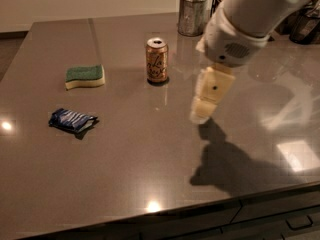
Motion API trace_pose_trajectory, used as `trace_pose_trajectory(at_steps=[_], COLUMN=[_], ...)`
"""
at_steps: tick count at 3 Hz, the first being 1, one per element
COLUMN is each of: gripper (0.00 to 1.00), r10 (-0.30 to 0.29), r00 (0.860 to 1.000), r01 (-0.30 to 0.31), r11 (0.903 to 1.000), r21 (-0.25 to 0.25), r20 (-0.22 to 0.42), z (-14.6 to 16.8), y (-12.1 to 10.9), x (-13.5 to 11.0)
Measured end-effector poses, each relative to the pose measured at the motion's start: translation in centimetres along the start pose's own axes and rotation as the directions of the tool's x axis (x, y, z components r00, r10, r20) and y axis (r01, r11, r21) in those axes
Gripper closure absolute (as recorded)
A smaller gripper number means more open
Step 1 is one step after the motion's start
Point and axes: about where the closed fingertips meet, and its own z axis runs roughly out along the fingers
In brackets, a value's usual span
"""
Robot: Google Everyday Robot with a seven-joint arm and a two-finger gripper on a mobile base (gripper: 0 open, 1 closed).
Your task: Pick rxbar blueberry
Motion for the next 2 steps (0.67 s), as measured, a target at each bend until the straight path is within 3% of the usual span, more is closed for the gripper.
trace_pose_trajectory(at_steps=[2], gripper=[0.0], r10=[-0.061], r00=[0.997], r01=[0.064], r11=[0.9948], r21=[-0.079], r20=[0.041], z=[7.6], y=[0.8], x=[-9.8])
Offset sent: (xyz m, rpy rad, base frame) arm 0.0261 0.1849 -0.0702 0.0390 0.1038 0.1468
